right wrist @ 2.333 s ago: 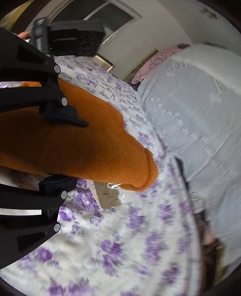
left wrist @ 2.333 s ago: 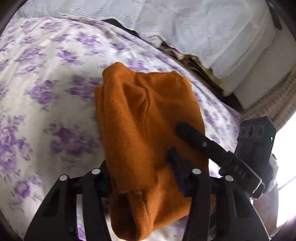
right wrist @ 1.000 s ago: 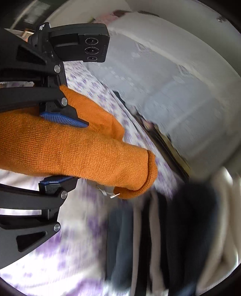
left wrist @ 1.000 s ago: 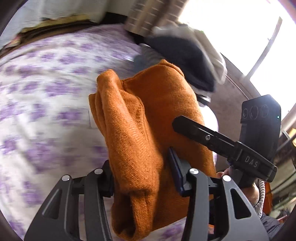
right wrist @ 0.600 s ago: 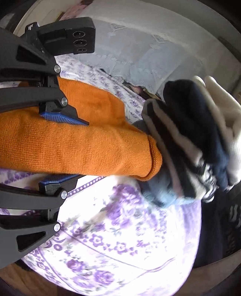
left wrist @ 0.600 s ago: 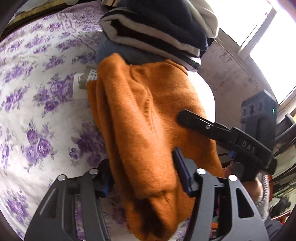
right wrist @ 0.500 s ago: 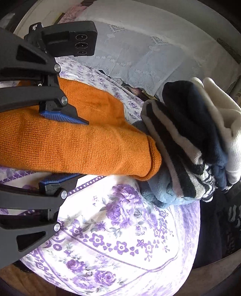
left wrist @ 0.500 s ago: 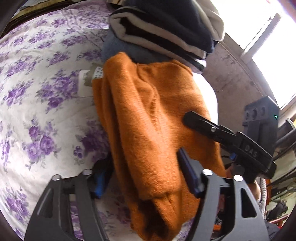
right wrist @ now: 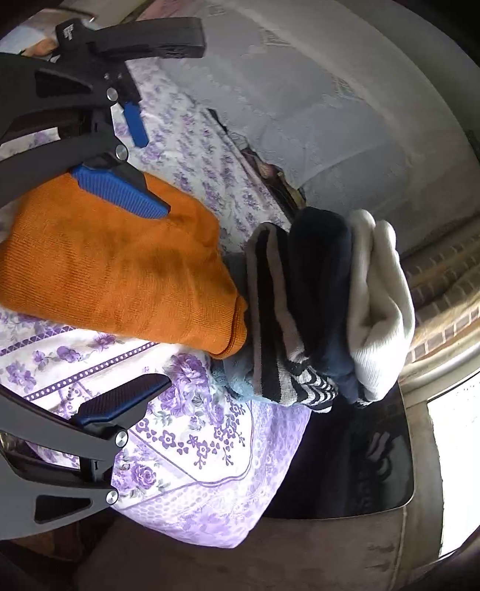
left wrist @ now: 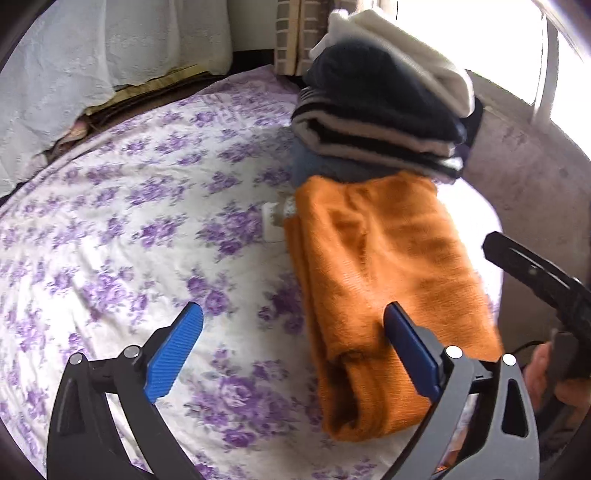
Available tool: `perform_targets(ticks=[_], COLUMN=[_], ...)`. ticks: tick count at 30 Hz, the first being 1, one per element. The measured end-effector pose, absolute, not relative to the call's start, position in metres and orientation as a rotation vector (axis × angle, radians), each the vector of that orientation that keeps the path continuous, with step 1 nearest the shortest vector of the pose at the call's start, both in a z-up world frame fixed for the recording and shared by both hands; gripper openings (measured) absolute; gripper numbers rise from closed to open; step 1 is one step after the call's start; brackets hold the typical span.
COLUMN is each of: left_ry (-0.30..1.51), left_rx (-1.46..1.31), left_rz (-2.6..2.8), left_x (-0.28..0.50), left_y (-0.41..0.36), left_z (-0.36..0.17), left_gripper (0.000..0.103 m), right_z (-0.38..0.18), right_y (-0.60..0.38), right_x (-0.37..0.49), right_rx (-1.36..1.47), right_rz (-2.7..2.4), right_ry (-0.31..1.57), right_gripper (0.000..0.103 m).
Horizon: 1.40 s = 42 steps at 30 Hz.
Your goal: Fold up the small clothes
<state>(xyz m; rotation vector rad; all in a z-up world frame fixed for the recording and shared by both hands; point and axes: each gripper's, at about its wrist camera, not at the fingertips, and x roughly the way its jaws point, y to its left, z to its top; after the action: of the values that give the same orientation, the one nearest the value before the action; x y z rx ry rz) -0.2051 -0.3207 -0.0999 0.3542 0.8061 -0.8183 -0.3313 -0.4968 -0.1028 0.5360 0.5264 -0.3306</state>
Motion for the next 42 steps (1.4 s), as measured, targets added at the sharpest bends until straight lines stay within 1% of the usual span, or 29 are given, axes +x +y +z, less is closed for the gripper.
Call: perform_targets(ticks=[2,4,5,7,10,12,14,19,22,23,27,30,42], left_ry=[0.816,0.825,0.824,0.802,0.768,0.753,0.754,0.768,0.769,0.773,0.795,0.815,0.798], left_rx=[0.391,0.409,0.410,0.421,0.445,0.454,0.447,0.434,0.432,0.431,0.415,0.407,0.434], left_rz=[-0.786,-0.769,-0.767,-0.763,-0.750,-0.747,-0.747,-0.745,-0.743,-0.746,-0.755,-0.763,-0.786], left_x=[-0.203,-0.203,-0.203,-0.205,-0.213,-0.216,-0.218,-0.225,-0.229,-0.230,-0.232,-0.233,-0.245], left_y=[-0.325,-0.330,-0.327,-0.326,-0.325,-0.326,-0.325,-0.322,-0.320,-0.319,-0.317,-0.316,-0.318], left_z=[-0.110,-0.119,-0.120,-0.117,-0.112,-0.110,-0.106,-0.099,-0.094,-0.093,-0.088,-0.087,-0.081], left_gripper=[0.099,0.099,0.099,0.099,0.099,0.099,0.099,0.099,0.099,0.099,0.099,0.099,0.099], right_z=[-0.116,-0.136,-0.142,-0.143,-0.130,-0.119,-0.107,-0.089,-0.084,-0.082,-0.071,-0.066,-0.057], right_y=[-0.500,-0.503,-0.505,-0.507,-0.504,-0.501,-0.499,-0.489,-0.481,-0.480,-0.482,-0.485,-0.466], right_x=[-0.325,-0.324,-0.324,-0.327,-0.329,-0.330,-0.335,-0.331,-0.325,-0.326,-0.339,-0.343,-0.335], right_rx=[0.524,0.527,0.545,0.591,0.566,0.532,0.527,0.550,0.530,0.542,0.607,0.577,0.461], right_rz=[-0.354,-0.367,-0.364,-0.359,-0.370,-0.382,-0.396,-0.315,-0.334,-0.338,-0.343,-0.446,-0.362], right_ry=[0.577,0.641,0.638,0.626,0.618,0.603,0.607,0.678,0.812,0.825,0.796,0.800,0.823], right_gripper=[0.090,0.092,0.095,0.095,0.095,0.100,0.100,0.100,0.100,0.100,0.100,0.100,0.100])
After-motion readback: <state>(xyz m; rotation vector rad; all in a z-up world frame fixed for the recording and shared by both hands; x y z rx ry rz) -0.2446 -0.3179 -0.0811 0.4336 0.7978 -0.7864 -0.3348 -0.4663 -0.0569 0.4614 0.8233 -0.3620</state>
